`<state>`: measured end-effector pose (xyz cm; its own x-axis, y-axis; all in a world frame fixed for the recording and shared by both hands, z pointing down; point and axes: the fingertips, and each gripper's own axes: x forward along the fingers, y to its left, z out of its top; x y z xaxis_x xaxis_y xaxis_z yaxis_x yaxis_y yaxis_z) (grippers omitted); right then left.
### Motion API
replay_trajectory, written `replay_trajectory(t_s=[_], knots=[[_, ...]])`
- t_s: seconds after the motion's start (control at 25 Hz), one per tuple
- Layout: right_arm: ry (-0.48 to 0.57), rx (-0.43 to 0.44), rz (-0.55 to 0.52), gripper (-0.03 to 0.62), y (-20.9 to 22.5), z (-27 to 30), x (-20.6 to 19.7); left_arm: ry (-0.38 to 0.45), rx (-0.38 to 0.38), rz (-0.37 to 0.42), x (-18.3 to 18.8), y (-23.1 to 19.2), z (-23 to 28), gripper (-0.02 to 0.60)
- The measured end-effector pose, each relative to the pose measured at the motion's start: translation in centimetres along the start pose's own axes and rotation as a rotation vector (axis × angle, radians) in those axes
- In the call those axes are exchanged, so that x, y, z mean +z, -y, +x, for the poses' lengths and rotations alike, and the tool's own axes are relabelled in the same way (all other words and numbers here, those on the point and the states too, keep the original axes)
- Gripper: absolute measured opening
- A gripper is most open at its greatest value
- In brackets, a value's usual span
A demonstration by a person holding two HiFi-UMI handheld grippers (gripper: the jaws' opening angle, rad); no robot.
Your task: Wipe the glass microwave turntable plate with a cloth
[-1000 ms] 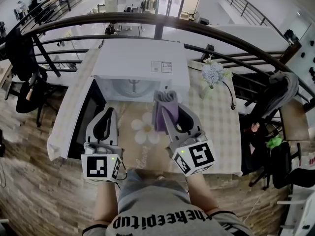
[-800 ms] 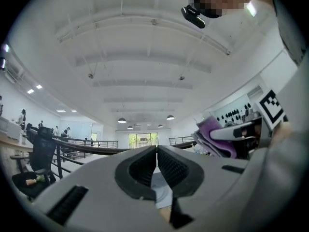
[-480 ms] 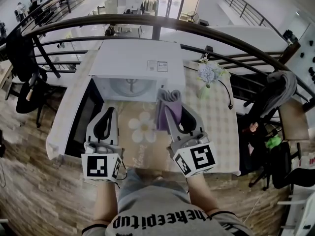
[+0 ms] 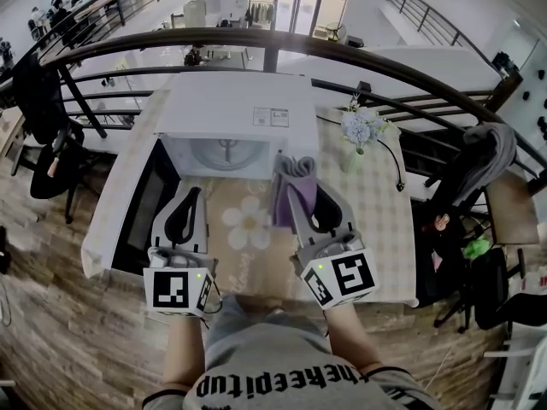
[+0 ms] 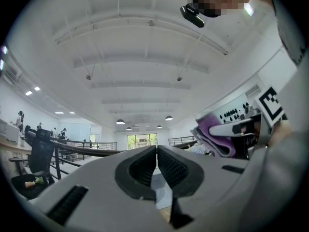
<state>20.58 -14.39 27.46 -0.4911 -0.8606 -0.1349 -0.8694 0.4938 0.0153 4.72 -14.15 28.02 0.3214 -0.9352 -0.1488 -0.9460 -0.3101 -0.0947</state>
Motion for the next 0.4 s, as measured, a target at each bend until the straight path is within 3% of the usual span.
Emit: replay_trajectory(t_s=[0.4], knots=[[0.015, -0.008, 0.011, 0.097, 0.2, 0.6, 0.41, -0.002, 0.001, -0.003, -0.1, -0.43, 0.64, 0.011]])
